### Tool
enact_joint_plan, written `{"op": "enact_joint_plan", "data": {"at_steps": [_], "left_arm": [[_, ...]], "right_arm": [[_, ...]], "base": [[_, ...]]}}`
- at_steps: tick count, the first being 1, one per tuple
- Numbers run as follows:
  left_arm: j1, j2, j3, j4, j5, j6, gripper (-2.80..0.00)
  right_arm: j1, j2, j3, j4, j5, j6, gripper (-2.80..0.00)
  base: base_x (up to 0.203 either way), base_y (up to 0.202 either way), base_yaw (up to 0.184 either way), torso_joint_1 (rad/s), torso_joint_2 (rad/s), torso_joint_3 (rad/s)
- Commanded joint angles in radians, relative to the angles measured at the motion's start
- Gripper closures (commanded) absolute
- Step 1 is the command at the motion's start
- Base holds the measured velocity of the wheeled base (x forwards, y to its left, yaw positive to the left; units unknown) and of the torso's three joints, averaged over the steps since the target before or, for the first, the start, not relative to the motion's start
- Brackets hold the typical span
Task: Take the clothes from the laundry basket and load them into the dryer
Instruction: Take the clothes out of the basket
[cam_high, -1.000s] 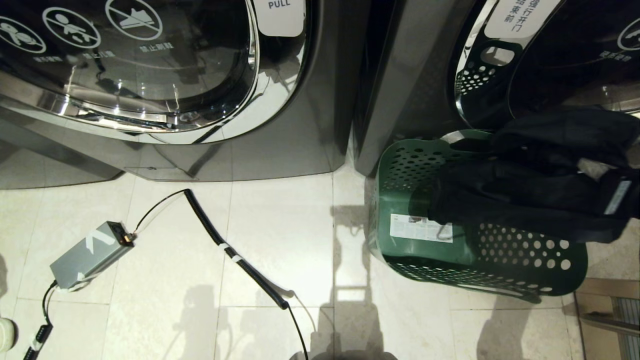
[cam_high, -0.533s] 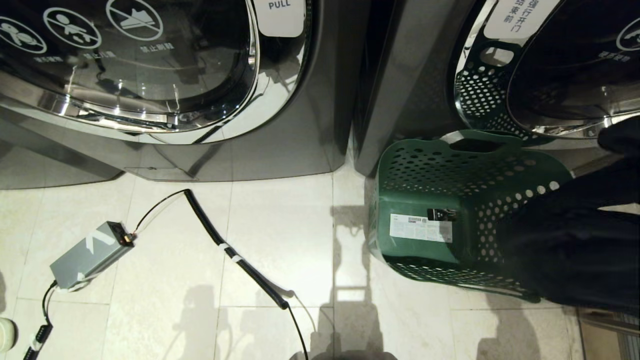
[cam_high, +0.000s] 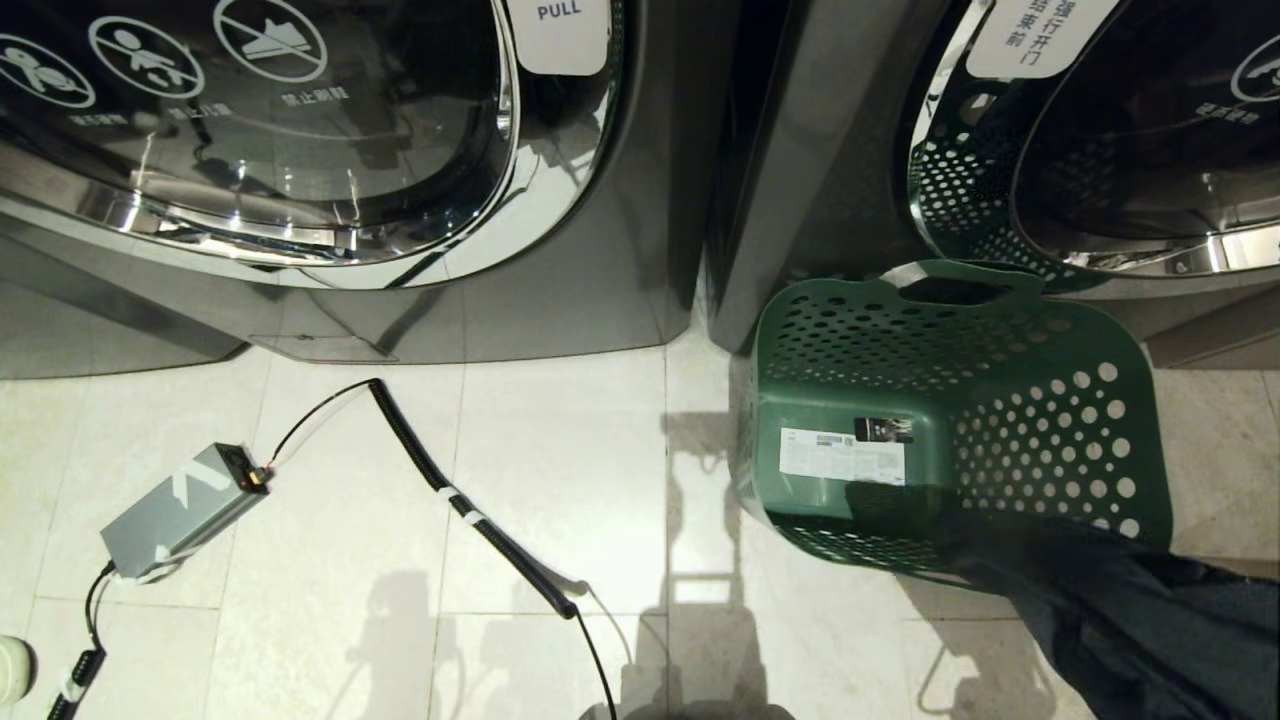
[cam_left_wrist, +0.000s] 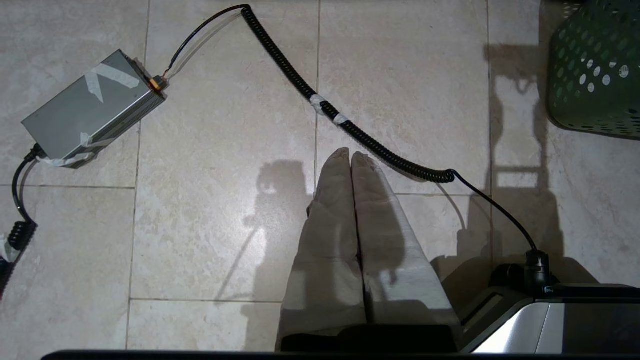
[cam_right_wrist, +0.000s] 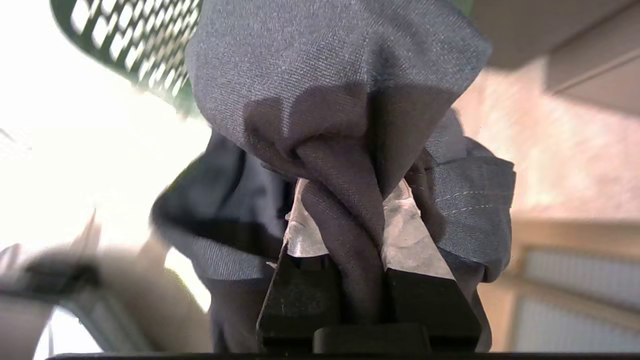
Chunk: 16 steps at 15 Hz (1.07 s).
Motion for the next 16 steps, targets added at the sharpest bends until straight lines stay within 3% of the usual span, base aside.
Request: {"op": "enact_joint_plan", "data": {"at_steps": [1,3,11,16], "left_arm": [[0.0,-0.002,0.0,0.0,0.0,0.0,0.0],[0.0,-0.002,0.0,0.0,0.0,0.0,0.0],[0.0,-0.002,0.0,0.0,0.0,0.0,0.0],[0.0,-0.002,0.0,0.0,0.0,0.0,0.0]], "right_arm": [[0.011,-0.15,0.018,0.085,0.003,-0.001,0.0],[0.018,-0.152,0.018,0.164,0.003,0.011,0.0],[0.018,-0.152,0.019,0.164,-0.002,0.083,0.0],[0.018,-0.152,0.019,0.166,-0.002,0.081,0.0]], "base": [[0.0,0.0,0.0,0.0,0.0,0.0],[0.0,0.0,0.0,0.0,0.0,0.0],[0.0,0.0,0.0,0.0,0.0,0.0],[0.0,0.0,0.0,0.0,0.0,0.0]]}}
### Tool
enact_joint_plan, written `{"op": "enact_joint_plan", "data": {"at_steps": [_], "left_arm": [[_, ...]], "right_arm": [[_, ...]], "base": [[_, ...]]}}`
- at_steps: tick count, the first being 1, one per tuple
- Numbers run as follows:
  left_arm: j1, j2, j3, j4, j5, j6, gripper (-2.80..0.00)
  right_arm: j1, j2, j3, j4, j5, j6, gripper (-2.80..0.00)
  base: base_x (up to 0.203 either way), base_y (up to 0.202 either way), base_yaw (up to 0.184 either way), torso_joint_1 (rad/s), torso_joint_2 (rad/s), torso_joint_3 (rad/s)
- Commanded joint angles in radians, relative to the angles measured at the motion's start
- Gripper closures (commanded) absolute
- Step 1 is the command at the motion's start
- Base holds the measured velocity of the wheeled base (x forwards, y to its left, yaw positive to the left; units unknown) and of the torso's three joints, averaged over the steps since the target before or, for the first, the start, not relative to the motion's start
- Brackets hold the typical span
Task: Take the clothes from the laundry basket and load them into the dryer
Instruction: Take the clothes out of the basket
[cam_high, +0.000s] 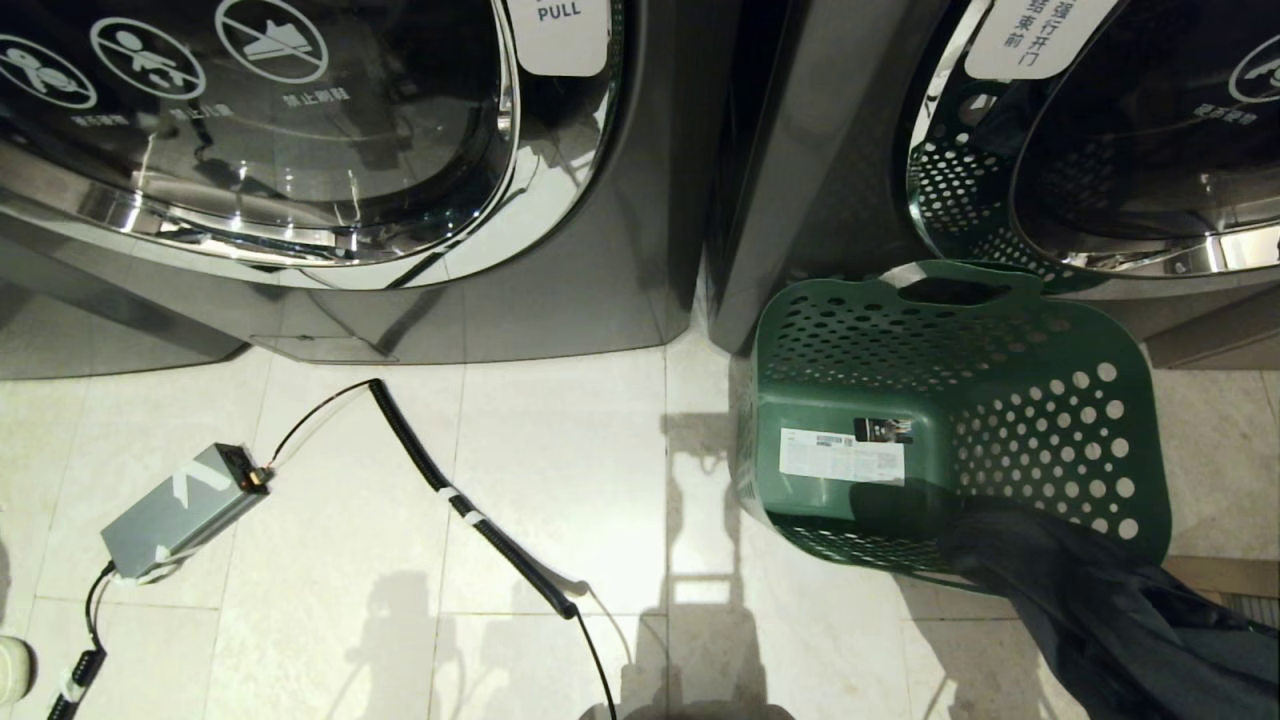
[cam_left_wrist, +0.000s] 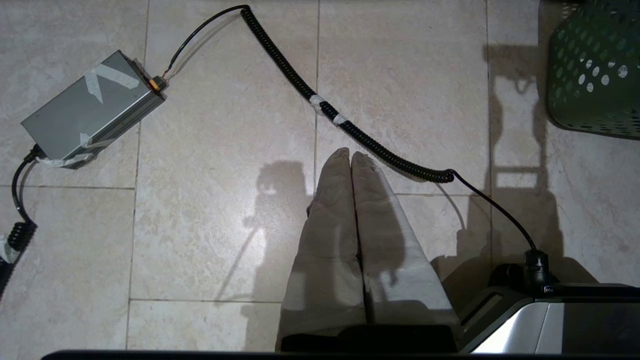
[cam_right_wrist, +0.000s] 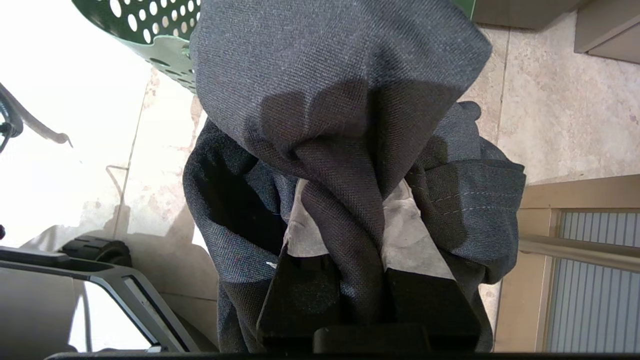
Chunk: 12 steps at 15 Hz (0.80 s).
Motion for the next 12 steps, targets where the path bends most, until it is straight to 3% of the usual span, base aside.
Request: {"op": "enact_joint_plan", "data": {"at_steps": [1,12], "left_arm": [[0.0,-0.002,0.0,0.0,0.0,0.0,0.0],[0.0,-0.002,0.001,0.0,0.0,0.0,0.0]], "right_arm": [[0.0,0.004,0.0,0.001,0.001,0.0,0.0],[0.0,0.004,0.0,0.001,0.001,0.0,0.0]], "base": [[0.0,0.0,0.0,0.0,0.0,0.0],[0.0,0.0,0.0,0.0,0.0,0.0]]}}
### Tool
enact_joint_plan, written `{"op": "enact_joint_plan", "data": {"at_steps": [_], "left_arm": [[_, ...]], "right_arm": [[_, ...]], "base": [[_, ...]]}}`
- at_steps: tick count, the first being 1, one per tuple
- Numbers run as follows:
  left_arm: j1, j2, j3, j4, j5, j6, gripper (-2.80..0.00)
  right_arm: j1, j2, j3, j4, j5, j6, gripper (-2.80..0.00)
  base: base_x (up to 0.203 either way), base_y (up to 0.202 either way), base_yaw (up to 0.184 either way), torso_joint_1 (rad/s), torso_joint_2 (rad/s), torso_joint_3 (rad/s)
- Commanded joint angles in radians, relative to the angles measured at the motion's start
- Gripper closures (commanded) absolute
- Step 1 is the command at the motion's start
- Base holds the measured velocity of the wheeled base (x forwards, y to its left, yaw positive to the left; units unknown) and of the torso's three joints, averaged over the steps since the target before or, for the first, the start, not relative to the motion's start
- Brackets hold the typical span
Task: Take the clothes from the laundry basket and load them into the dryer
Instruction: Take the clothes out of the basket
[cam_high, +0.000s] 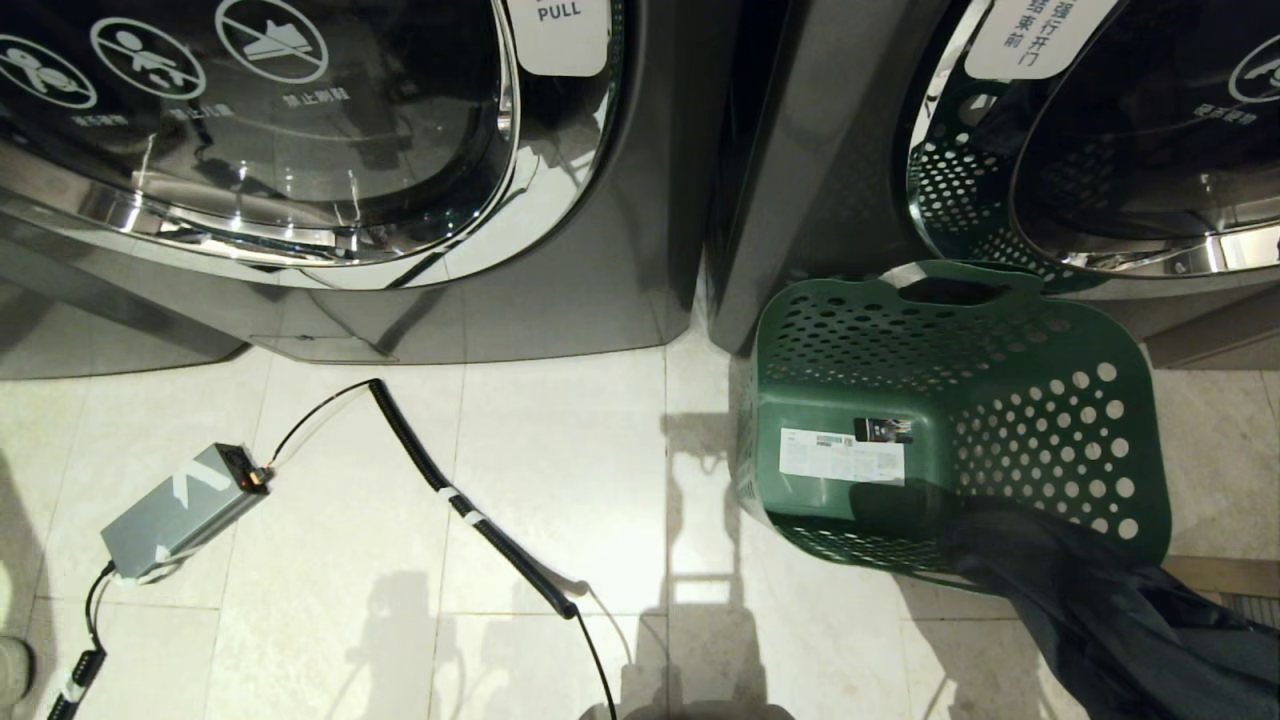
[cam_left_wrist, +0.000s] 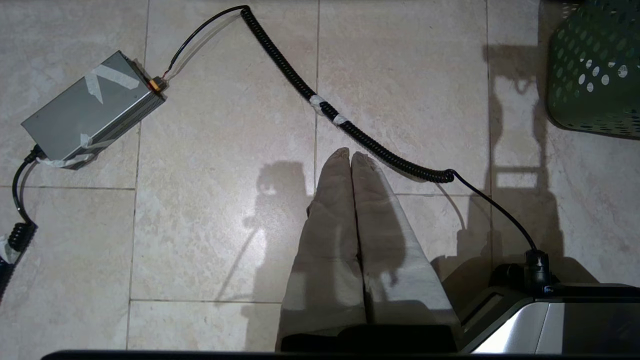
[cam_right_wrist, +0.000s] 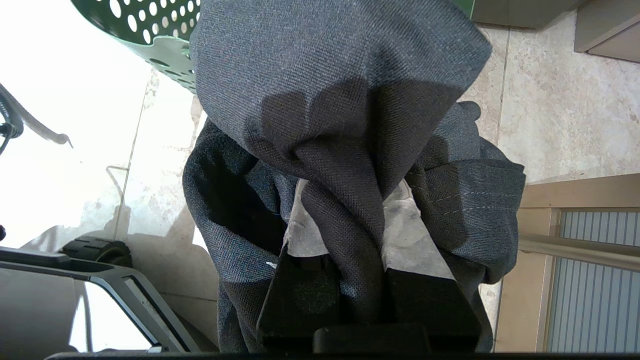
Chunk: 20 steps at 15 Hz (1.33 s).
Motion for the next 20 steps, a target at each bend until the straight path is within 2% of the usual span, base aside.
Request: {"op": "enact_joint_plan", "data": {"at_steps": [1,7,20], "left_arm": [[0.0,-0.002,0.0,0.001,0.0,0.0,0.0],[0.0,0.0,0.001,0.001,0.0,0.002,0.0],[0.0,0.0,0.0,0.001,-0.001,0.005,0.0]], "right_arm": [[0.0,0.004,0.0,0.0,0.001,-0.001,0.0],[0.0,0.004,0.0,0.0,0.001,-0.001,0.0],[0.0,0.004,0.0,0.0,0.001,-0.001,0.0]], "base": [[0.0,0.0,0.0,0.0,0.0,0.0],[0.0,0.0,0.0,0.001,0.0,0.024],[0.0,0.0,0.0,0.002,0.0,0.197]]}}
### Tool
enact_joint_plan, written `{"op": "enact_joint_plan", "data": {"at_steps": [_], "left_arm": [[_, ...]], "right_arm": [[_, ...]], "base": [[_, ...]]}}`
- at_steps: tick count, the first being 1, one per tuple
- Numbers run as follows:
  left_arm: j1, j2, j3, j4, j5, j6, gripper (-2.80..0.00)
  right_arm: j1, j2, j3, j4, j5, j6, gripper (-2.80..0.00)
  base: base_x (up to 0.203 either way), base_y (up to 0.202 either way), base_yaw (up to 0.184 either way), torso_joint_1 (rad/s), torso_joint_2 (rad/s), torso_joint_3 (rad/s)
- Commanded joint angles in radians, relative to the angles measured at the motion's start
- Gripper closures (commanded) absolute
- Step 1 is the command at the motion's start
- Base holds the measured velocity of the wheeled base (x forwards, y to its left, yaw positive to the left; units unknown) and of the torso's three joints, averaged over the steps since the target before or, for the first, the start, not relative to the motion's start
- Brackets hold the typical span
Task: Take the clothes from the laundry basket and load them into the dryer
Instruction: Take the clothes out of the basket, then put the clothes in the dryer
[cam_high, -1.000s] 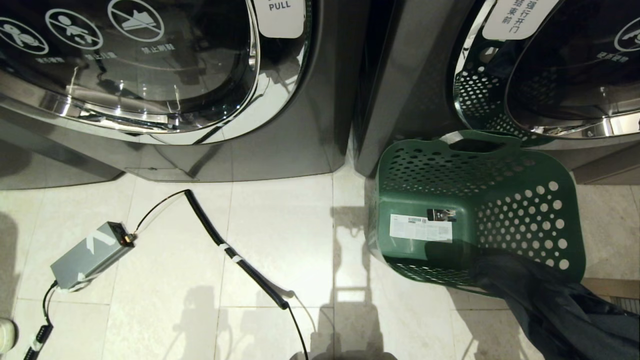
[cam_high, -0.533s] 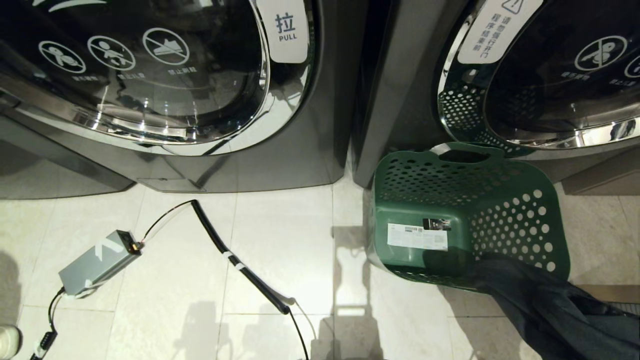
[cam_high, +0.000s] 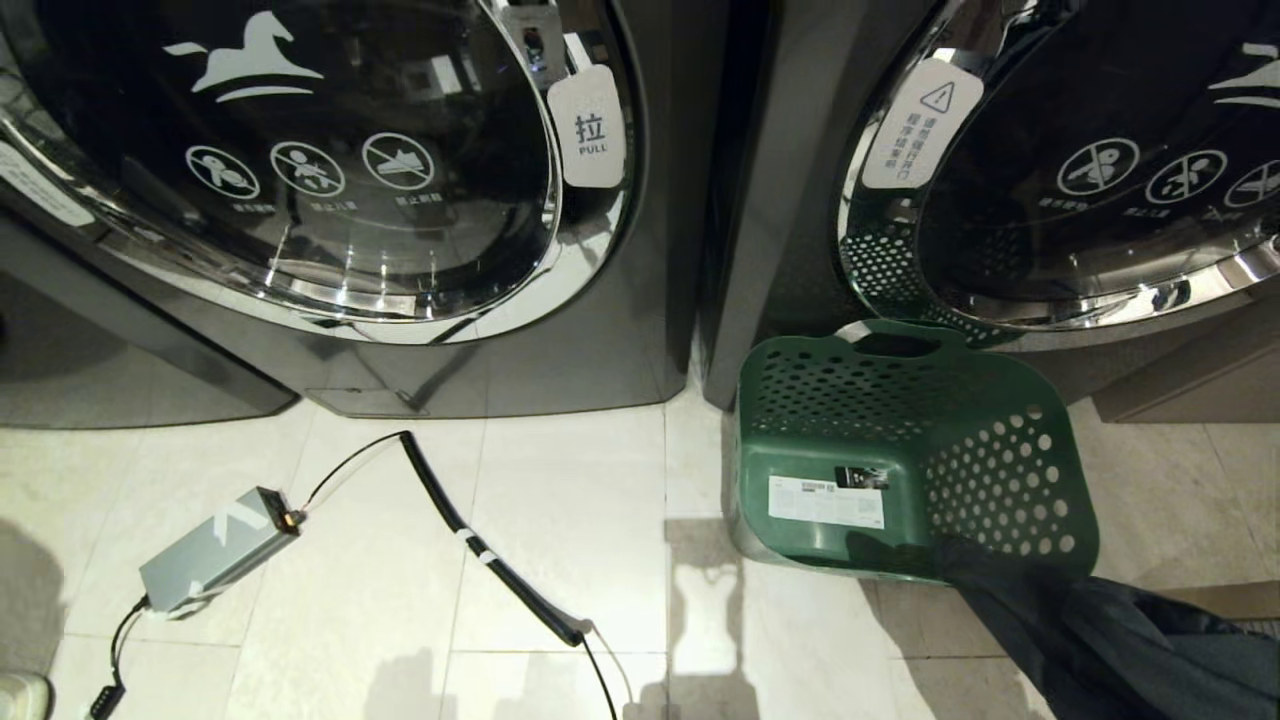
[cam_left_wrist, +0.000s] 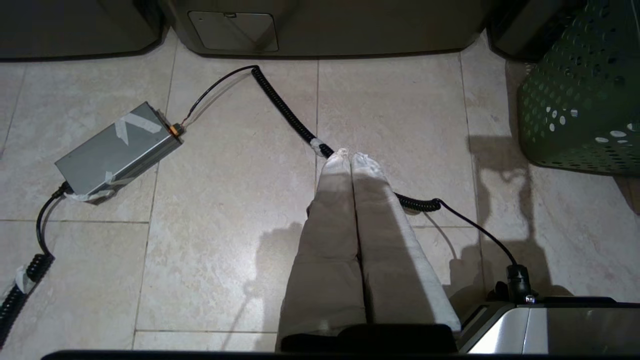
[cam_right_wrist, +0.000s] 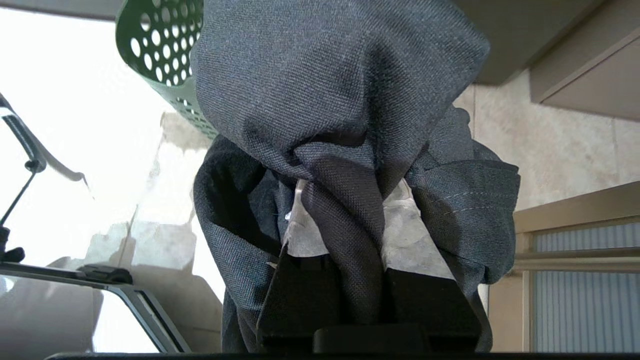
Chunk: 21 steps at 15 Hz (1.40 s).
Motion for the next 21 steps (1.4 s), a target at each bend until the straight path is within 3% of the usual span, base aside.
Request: {"op": "enact_joint_plan", "data": {"at_steps": [1,21], "left_arm": [[0.0,0.0,0.0,-0.001,-0.001,0.0,0.0],[0.0,0.0,0.0,0.001,0.001,-0.001,0.0]], "right_arm": [[0.0,0.002,0.0,0.0,0.001,-0.001,0.0],[0.0,0.002,0.0,0.0,0.002,-0.001,0.0]], "base": [[0.0,0.0,0.0,0.002,0.0,0.194],[0.0,0.0,0.0,0.003,0.0,0.201]]}}
